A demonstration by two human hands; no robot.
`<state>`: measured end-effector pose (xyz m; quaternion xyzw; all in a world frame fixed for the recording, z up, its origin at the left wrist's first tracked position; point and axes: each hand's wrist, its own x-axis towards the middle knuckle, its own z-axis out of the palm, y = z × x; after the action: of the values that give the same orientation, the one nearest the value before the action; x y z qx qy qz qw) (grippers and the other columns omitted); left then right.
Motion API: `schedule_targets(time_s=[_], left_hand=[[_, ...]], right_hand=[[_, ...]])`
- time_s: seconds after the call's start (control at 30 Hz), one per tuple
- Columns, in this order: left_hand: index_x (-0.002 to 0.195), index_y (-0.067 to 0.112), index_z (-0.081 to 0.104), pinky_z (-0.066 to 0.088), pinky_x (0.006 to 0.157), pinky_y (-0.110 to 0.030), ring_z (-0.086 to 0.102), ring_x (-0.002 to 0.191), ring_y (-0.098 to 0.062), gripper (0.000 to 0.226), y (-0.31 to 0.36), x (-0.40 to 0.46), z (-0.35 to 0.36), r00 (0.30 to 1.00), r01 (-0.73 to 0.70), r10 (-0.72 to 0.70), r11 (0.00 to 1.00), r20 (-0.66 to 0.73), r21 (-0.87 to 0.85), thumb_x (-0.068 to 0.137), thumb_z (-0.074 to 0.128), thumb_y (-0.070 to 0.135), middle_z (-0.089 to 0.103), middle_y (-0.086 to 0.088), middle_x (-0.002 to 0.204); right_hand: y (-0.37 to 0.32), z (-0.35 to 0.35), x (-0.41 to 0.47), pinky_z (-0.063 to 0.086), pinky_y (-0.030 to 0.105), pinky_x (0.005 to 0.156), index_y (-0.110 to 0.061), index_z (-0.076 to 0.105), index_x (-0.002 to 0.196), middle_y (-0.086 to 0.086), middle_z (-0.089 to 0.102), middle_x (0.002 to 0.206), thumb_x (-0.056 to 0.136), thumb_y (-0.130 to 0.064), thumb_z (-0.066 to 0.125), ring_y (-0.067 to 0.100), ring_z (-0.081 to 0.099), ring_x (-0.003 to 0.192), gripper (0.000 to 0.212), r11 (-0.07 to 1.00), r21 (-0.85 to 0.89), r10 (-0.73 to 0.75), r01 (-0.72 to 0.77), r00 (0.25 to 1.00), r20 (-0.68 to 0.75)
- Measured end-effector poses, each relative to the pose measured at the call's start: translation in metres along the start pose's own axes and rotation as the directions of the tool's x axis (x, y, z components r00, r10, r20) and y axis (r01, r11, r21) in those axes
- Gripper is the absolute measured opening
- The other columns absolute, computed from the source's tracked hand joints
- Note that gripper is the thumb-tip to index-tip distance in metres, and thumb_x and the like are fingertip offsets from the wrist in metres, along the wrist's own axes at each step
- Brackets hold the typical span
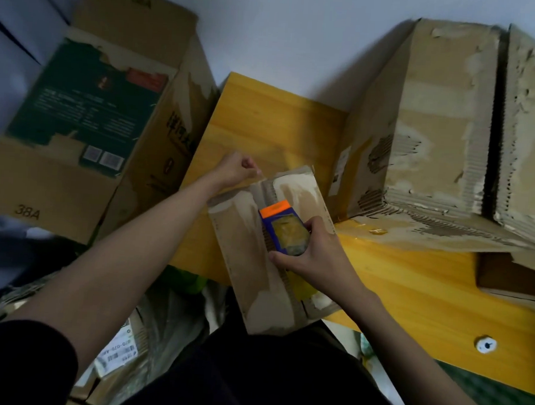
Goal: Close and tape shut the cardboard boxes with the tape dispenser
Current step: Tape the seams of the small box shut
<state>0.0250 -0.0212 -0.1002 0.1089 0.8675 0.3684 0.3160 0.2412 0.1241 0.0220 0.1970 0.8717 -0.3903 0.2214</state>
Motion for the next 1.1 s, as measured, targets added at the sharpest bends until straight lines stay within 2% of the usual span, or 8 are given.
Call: schedule_targets(time_s=[0.13, 0.3, 0.4, 0.47, 0.6, 0.7, 0.97, 1.1], left_hand=[[0.092, 0.015, 0.062, 0.041, 0.066, -0.028, 0.053, 0.087, -0.017, 0.014, -0.004, 0.001, 0.01, 0.995, 0.062, -0.062, 0.998, 0.083, 0.004, 0.098, 0.064, 0.028, 0.056, 0.002, 0.083], [0.125, 0.016, 0.062, 0.049, 0.086, -0.036, 0.057, 0.103, -0.023, 0.029, -0.004, -0.006, 0.011, 0.989, 0.109, -0.112, 0.993, 0.099, 0.038, 0.102, 0.058, 0.032, 0.057, -0.004, 0.114], [0.1, 0.012, 0.074, 0.052, 0.076, -0.034, 0.064, 0.093, -0.021, 0.015, -0.003, -0.016, 0.013, 0.989, -0.054, 0.053, 0.999, -0.14, -0.007, 0.097, 0.067, 0.025, 0.068, -0.003, 0.098], [0.084, 0.012, 0.077, 0.048, 0.066, -0.031, 0.067, 0.077, -0.016, 0.021, -0.001, -0.024, 0.013, 0.981, -0.13, 0.122, 0.991, -0.153, -0.042, 0.093, 0.071, 0.03, 0.071, 0.001, 0.079], [0.092, 0.017, 0.082, 0.054, 0.071, -0.023, 0.067, 0.079, 0.0, 0.022, -0.004, -0.032, 0.013, 0.989, -0.118, 0.108, 0.989, -0.099, -0.092, 0.078, 0.085, 0.033, 0.076, 0.004, 0.087], [0.091, 0.017, 0.082, 0.051, 0.069, -0.023, 0.065, 0.076, 0.004, 0.022, -0.008, -0.031, 0.012, 0.984, -0.121, 0.111, 0.99, -0.136, -0.065, 0.078, 0.085, 0.034, 0.076, 0.004, 0.085], [0.077, 0.009, 0.08, 0.051, 0.067, -0.04, 0.07, 0.075, -0.02, 0.024, -0.016, -0.029, 0.013, 0.956, -0.085, 0.056, 0.992, -0.288, -0.088, 0.084, 0.08, 0.032, 0.075, -0.006, 0.076], [0.076, 0.006, 0.078, 0.048, 0.064, -0.038, 0.067, 0.072, -0.023, 0.029, -0.018, -0.026, 0.017, 0.952, -0.071, 0.043, 0.994, -0.304, -0.082, 0.085, 0.079, 0.033, 0.074, -0.01, 0.075]], right_hand=[[-0.001, -0.003, 0.001, 0.04, 0.027, 0.059, -0.021, 0.043, 0.109, -0.004, 0.056, 0.097, 0.069, -0.06, 0.083, 0.015, 0.058, 0.086, 0.069, 1.0, 0.016, 0.018, -0.018, 1.0, 0.011], [-0.002, -0.006, 0.002, 0.043, 0.025, 0.061, -0.023, 0.046, 0.114, -0.004, 0.058, 0.103, 0.067, -0.059, 0.085, 0.012, 0.059, 0.089, 0.071, 0.997, 0.066, 0.031, -0.032, 0.999, 0.013], [-0.001, -0.007, 0.002, 0.044, 0.024, 0.063, -0.023, 0.046, 0.117, -0.004, 0.057, 0.106, 0.066, -0.058, 0.086, 0.013, 0.059, 0.093, 0.074, 0.997, 0.072, 0.028, -0.029, 0.999, 0.017], [-0.001, -0.008, 0.001, 0.045, 0.024, 0.065, -0.023, 0.046, 0.121, -0.004, 0.057, 0.109, 0.066, -0.056, 0.087, 0.013, 0.059, 0.096, 0.076, 0.996, 0.087, 0.028, -0.029, 0.999, 0.019], [-0.001, -0.008, -0.001, 0.054, 0.027, 0.074, -0.022, 0.045, 0.131, -0.004, 0.057, 0.116, 0.067, -0.053, 0.088, 0.013, 0.059, 0.102, 0.083, 0.993, 0.115, 0.026, -0.031, 0.999, 0.04], [-0.002, -0.009, -0.002, 0.052, 0.019, 0.075, -0.022, 0.042, 0.139, -0.006, 0.054, 0.122, 0.065, -0.049, 0.09, 0.011, 0.057, 0.107, 0.092, 0.991, 0.132, 0.013, -0.02, 0.998, 0.057], [-0.009, -0.022, 0.002, 0.045, 0.009, 0.055, -0.021, 0.046, 0.127, -0.009, 0.058, 0.106, 0.07, -0.043, 0.089, -0.002, 0.058, 0.087, 0.075, 0.991, 0.121, 0.044, -0.051, 0.997, 0.06], [-0.01, -0.022, -0.004, 0.043, 0.015, 0.052, -0.021, 0.045, 0.119, -0.006, 0.06, 0.102, 0.071, -0.045, 0.085, 0.006, 0.061, 0.086, 0.067, 0.997, 0.066, 0.028, -0.029, 1.0, 0.003]])
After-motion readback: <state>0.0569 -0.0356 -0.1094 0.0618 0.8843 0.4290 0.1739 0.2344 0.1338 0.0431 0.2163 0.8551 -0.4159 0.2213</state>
